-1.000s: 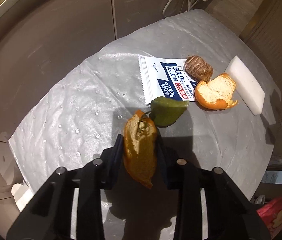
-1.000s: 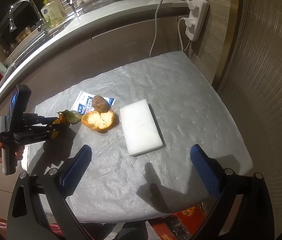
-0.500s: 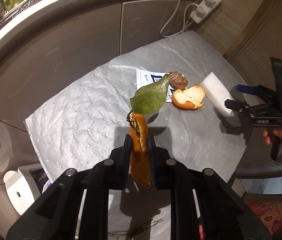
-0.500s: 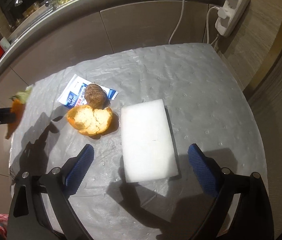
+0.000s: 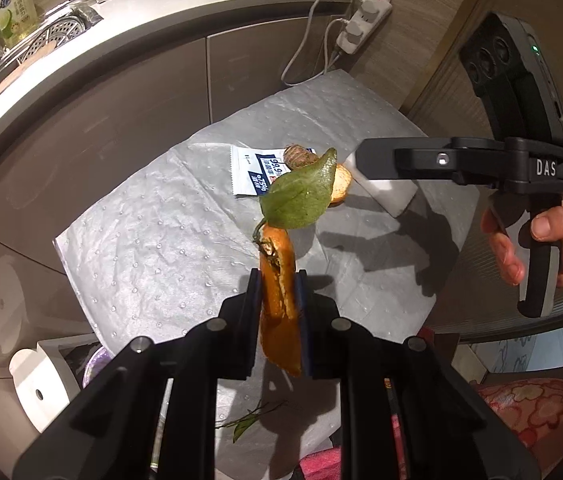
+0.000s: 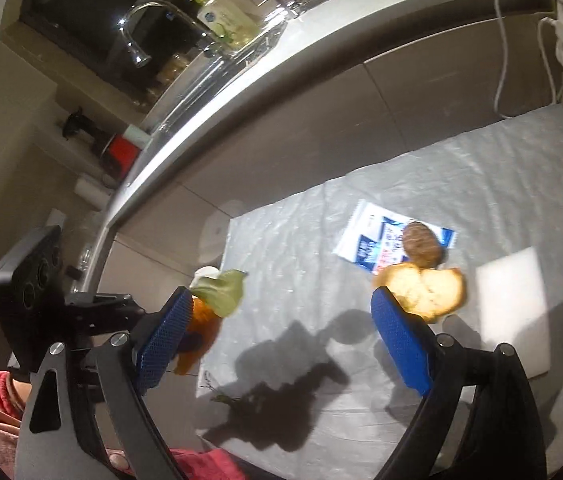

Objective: Collect trash
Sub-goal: 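Lift the orange peel and carry it toward the bin with the left tool, then open the left tool over the bin to drop the orange peel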

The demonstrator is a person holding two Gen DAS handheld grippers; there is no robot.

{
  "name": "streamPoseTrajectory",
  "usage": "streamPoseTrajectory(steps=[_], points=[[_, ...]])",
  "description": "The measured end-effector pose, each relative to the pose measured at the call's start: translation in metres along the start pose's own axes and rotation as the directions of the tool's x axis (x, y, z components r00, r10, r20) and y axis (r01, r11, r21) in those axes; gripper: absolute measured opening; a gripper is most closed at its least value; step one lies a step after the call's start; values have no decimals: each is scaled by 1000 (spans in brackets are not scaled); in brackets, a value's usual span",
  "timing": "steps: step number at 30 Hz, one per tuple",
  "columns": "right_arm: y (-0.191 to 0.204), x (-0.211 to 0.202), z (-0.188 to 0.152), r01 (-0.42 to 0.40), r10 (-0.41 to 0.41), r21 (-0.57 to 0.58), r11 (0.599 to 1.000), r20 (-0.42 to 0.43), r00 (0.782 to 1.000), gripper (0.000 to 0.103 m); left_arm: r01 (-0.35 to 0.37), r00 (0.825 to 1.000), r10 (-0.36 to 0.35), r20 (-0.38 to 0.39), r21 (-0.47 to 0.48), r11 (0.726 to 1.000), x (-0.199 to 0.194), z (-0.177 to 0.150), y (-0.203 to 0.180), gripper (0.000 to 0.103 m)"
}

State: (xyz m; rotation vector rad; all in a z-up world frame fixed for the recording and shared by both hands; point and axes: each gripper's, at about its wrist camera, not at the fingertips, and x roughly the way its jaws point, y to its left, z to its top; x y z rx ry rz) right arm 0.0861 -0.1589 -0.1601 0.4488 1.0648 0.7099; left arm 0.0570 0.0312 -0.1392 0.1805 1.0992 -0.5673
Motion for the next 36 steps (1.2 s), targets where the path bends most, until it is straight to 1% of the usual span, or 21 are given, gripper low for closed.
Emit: streamPoseTrajectory(steps=[1,3,4,5,6,8,11,18,21,27,29,33,36], points=[[2,5,1,-18,18,7,1000,-16,1000,81,-1,1000,1,1,5,1000,-1,-1,-3,17],[6,12,2,-58,59,23,998,-42,997,62,3,1000,-3,10,14,1000,-5,-2,-7,17],[10,15,1,-76,77,26,997,-49,996,56,2,1000,-2,15,17,1000,-7,-3,-8,17],[14,16,1,-88,89,21,996,-61,994,42,0,1000,0,18,18,1000,-9,-3,-8,17],[20,17,1,-90,90,10,996,-72,993,23,-2,1000,2,20,17,1000,-10,-4,-8,17],[28,16,2,-87,86,-9,996,-73,994,6,-4,1000,4,20,9,1000,-11,-6,-6,17],[42,7,5,-100,98,-34,994,-52,994,2,-7,1000,7,21,-4,1000,-13,-13,-1,17],[87,-10,15,-115,116,-95,989,11,993,2,-25,998,29,54,-58,998,-25,-32,17,19],[102,-11,17,-162,165,-87,983,23,986,2,-29,998,35,60,-88,996,-32,-41,29,19],[134,-3,13,-157,162,-111,981,38,986,2,-31,995,41,95,-102,994,-49,-62,40,19],[142,-5,11,-153,159,-111,982,48,986,2,-43,994,54,96,-108,993,-53,-70,49,19],[155,-5,3,-115,121,-129,985,43,992,2,-76,993,88,83,-135,988,-60,-102,77,19],[164,-2,-8,-89,94,-126,988,31,995,2,-109,993,116,33,-161,981,-57,-138,105,19]])
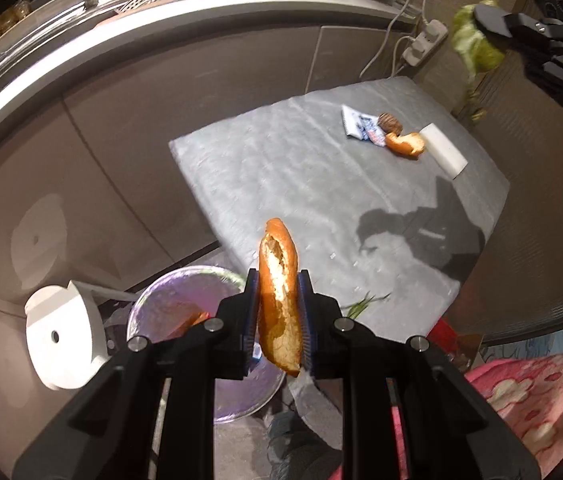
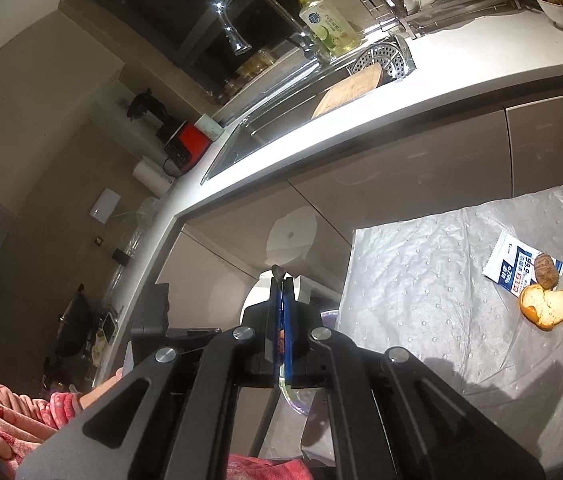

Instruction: Collect trash

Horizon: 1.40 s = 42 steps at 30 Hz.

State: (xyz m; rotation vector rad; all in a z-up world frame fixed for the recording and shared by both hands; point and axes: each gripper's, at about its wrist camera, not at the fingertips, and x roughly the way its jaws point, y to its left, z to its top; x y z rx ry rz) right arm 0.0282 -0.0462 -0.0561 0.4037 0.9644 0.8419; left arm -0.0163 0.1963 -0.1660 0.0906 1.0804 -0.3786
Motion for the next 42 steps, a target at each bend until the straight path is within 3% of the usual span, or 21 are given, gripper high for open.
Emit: streamPoseTrajectory(steps=[9,15,22,28,31,33,38,42], points=[[36,13,-30,61,-60,15,998,-52,997,2,-26,990,17,-140,-60,998,60,-73,67,19],[67,10,-37,115,-115,-4,993,-74,991,2,-16,980,7,-200,-43,999,120,-94,86,19],[103,6,-38,173,-175,-34,984,-67,982,2,-14,955,10,-296,-11,1000,199,-115,98,19],[116,4,-43,207,-209,-40,978,-58,976,2,2,940,16,-339,51,999,231,-123,95,20],[114,6,-45,214,-215,-24,977,-54,975,2,23,937,-7,-349,42,999,234,-123,93,30],[114,9,-47,215,-215,-21,976,-58,975,2,38,936,-21,-352,42,998,231,-123,91,59],[117,19,-50,205,-206,-27,978,-74,976,2,32,958,-6,-286,87,996,208,-122,85,73],[120,28,-52,187,-190,-44,981,-88,978,2,27,973,-12,-230,63,998,177,-113,86,75]])
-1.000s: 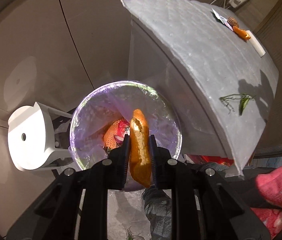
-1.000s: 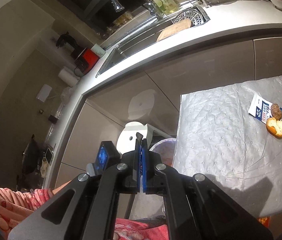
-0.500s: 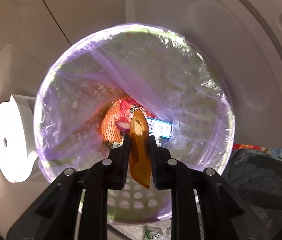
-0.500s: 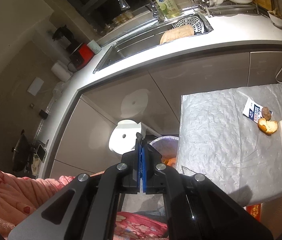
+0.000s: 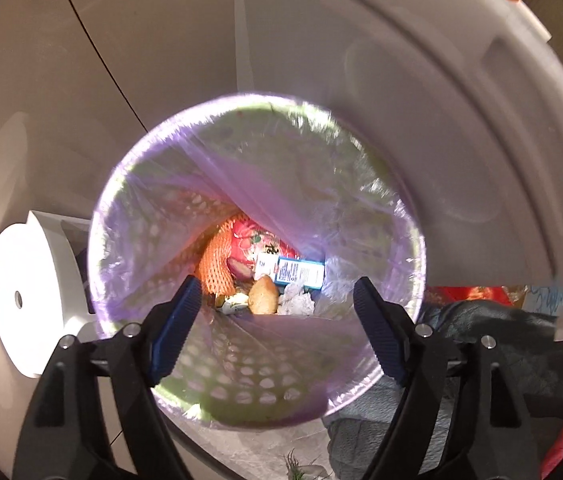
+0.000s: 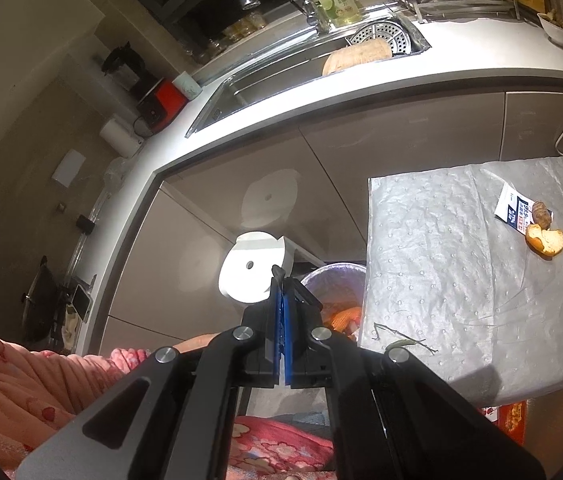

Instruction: Collect trash

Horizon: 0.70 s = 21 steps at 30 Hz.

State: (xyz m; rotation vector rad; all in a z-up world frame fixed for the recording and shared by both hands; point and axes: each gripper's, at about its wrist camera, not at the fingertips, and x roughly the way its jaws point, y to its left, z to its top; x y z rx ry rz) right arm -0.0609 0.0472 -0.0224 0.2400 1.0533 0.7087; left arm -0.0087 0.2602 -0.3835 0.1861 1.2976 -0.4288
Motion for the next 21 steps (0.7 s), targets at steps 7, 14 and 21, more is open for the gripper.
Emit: streamPoseTrajectory(steps=[7,14,21], points=[[3,46,-5,-22,18,-63,998,-58,998,2,-30,987,40,158,-64,997,-116,-7,-1,83],[1,155,-25,-21,-7,-151,988,-185,983,2,-127,956,152,251,-111,986,-220,-25,-12,90],[-10,284,-64,6,-68,-179,984,-342,937,2,-191,935,228,272,-156,969,-266,-40,-22,94]])
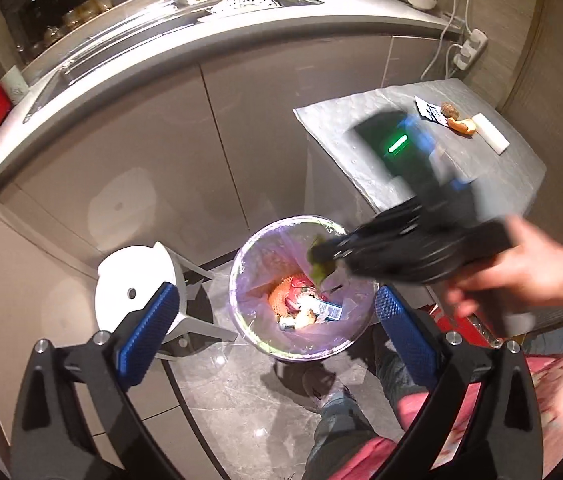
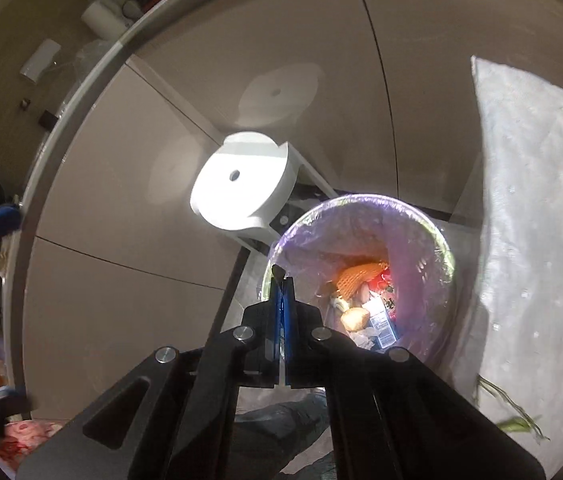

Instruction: Collect trash

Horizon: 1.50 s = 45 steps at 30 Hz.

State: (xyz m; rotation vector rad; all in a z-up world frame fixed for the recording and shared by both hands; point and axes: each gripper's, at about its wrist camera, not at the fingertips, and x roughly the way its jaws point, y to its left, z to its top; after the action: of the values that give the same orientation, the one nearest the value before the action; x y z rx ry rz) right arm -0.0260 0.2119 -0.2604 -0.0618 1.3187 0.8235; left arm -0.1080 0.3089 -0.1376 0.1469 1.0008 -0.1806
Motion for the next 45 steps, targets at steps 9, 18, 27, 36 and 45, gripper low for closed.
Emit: streamPoseTrajectory(steps=[9,18,27,36,45], points=[[-13,97,-4,89,-92,-25,996,-153,984,2,-65,998,65,-19,3,998,-14,-4,-3,94],[-18,104,0,106,-104,5,994,-181,978,68,-59,998,59,-16,-6,998,-14,3,-4,94],[-9,27,27,48,-49,46,998,15,999,75,-49,999,49,9,24,999,-16,19,-12,95],[-42,-169,14,109,-150,128,986,380,913,85,-4,989,-11,150,102,995,-42,75,-50,95],[-77,-325,-55,283,-389,269,921,564,728,93,67,955,-137,262,259,963,-52,139,-132,95]])
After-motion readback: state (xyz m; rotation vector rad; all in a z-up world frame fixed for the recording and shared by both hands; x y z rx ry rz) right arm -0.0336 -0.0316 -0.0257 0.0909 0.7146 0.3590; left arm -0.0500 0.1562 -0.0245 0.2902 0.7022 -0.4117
